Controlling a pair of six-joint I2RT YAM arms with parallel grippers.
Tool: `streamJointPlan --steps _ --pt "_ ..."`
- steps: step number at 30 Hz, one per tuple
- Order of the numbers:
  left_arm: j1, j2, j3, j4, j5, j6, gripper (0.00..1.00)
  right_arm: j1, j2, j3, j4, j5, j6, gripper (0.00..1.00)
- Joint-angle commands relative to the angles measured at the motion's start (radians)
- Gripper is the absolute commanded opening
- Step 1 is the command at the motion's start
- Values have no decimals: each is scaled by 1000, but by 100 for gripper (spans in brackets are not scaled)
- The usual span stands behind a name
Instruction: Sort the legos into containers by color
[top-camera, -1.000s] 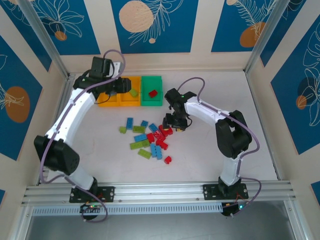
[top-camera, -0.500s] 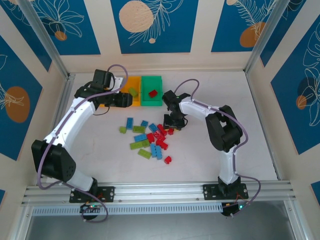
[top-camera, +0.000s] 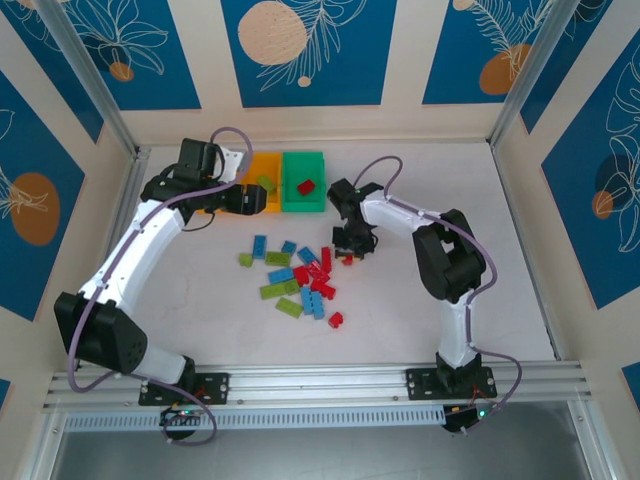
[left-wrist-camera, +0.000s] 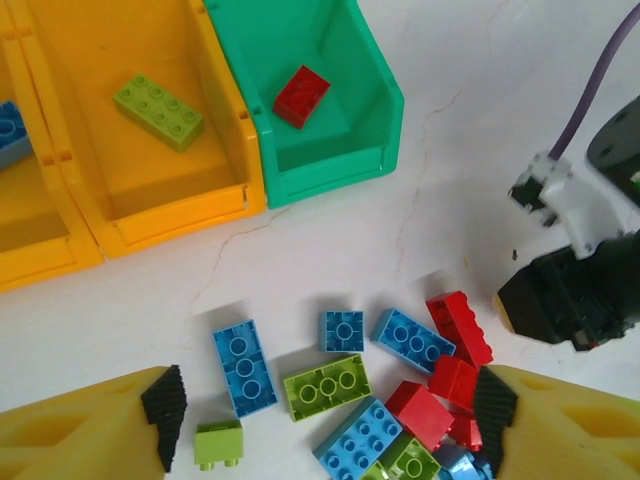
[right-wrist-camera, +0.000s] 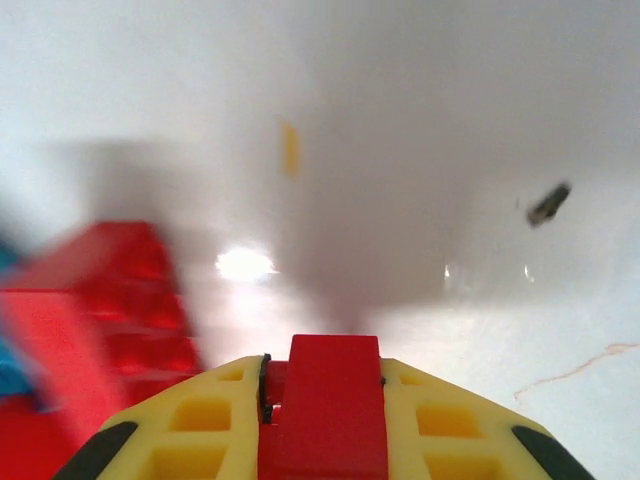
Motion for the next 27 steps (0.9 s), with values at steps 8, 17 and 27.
streamJointPlan --steps 8,17,27 --pt "3 -98 -77 40 -6 -79 85 12 169 548 147 72 -28 17" --pt "3 -72 -146 -100 -205 -218 84 -20 628 1220 -4 80 -62 23" --pt "3 18 -258 -88 -168 -296 83 -20 540 1202 16 -80 -103 46"
